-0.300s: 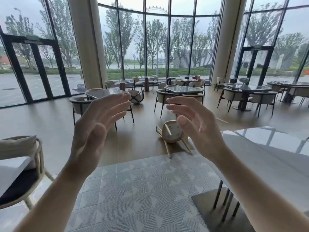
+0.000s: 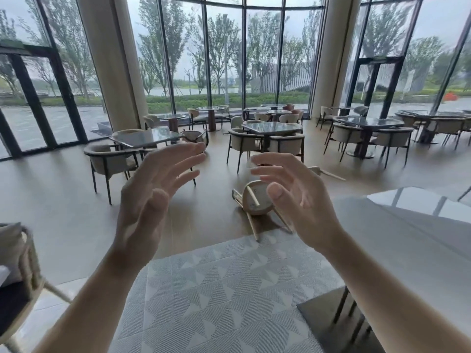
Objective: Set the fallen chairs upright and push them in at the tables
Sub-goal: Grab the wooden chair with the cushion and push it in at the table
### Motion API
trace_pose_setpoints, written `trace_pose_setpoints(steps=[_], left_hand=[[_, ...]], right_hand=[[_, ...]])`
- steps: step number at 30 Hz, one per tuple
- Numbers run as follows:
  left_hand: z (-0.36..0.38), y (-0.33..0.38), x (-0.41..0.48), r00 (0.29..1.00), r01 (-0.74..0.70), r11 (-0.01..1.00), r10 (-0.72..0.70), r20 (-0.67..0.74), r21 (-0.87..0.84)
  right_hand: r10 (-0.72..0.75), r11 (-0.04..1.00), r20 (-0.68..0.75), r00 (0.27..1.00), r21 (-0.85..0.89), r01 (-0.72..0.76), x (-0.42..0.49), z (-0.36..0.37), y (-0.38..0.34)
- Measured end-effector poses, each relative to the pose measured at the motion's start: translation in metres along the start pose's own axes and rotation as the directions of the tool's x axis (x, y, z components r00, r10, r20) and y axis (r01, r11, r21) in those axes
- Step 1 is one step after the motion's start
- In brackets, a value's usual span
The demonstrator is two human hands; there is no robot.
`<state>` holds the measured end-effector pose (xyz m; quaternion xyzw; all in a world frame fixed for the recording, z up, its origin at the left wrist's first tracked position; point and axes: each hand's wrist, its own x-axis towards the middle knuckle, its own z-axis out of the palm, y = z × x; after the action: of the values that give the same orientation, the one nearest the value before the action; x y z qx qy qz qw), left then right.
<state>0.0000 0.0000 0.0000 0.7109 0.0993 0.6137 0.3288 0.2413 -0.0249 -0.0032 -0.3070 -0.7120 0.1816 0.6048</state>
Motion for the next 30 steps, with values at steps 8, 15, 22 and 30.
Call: trace_pose_setpoints(steps=[8,15,22,30], left_hand=[[-0.051,-0.167,0.092,1.0,0.014,0.997,-0.014,-0.011,0.077],[-0.095,-0.285,0.189,0.998,0.054,0.994,-0.052,-0.027,0.099],[-0.168,-0.408,0.262,0.996,0.067,0.987,-0.057,-0.074,0.144],[-0.288,-0.576,0.351,0.996,0.044,0.992,-0.034,-0.089,0.122]], right_hand=[[-0.006,1.0,-0.021,1.0,-0.011,0.006,0.104,0.008,0.167],[0.004,0.999,-0.023,1.0,0.043,-0.003,0.224,0.011,0.296],[0.043,0.991,0.039,0.998,0.126,-0.047,0.33,0.052,0.424],[0.049,0.993,0.033,0.998,0.106,-0.053,0.461,0.127,0.573]])
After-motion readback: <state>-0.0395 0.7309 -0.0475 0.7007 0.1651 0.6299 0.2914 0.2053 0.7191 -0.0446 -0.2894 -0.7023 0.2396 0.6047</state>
